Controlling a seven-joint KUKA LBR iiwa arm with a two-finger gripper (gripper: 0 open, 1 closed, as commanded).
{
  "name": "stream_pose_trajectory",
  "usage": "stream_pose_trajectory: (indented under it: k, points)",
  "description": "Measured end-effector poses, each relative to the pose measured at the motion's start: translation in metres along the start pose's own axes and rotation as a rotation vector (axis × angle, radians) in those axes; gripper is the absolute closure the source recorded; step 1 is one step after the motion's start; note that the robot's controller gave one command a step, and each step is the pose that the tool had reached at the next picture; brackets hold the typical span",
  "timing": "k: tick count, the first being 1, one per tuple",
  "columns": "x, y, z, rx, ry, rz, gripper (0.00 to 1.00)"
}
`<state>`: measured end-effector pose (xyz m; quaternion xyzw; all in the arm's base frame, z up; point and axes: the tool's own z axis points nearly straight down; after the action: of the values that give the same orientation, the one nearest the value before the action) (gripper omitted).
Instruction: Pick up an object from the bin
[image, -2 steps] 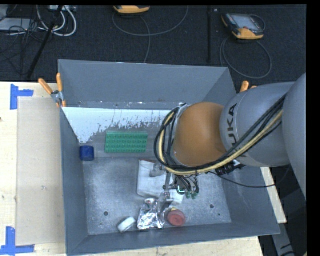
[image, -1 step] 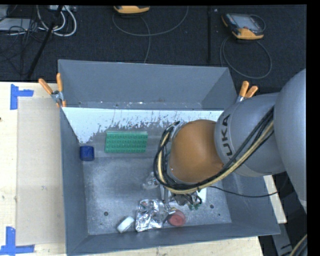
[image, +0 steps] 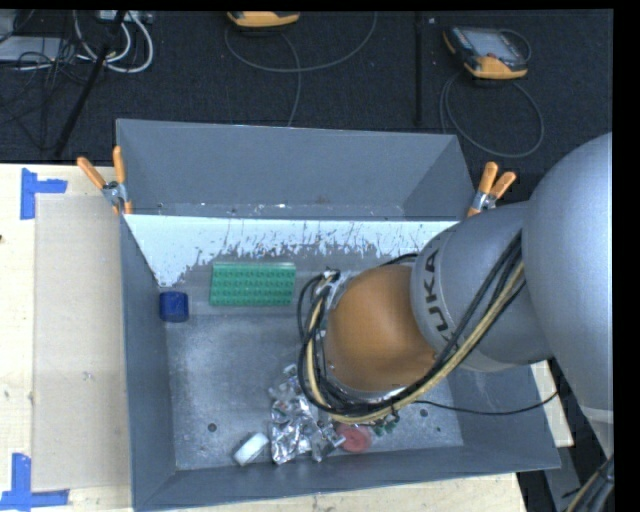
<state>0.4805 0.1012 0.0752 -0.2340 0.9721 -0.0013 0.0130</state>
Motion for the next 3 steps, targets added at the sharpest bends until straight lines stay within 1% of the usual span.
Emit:
stream_pose_trajectory:
  k: [1, 3]
  points:
    - [-0.0032, -0.0011, -0.0013, -0.005, 0.013, 0.004, 0.0]
    - [-0.0055, -0.0017, -0.0019, -0.008, 0.021, 0.013, 0.0]
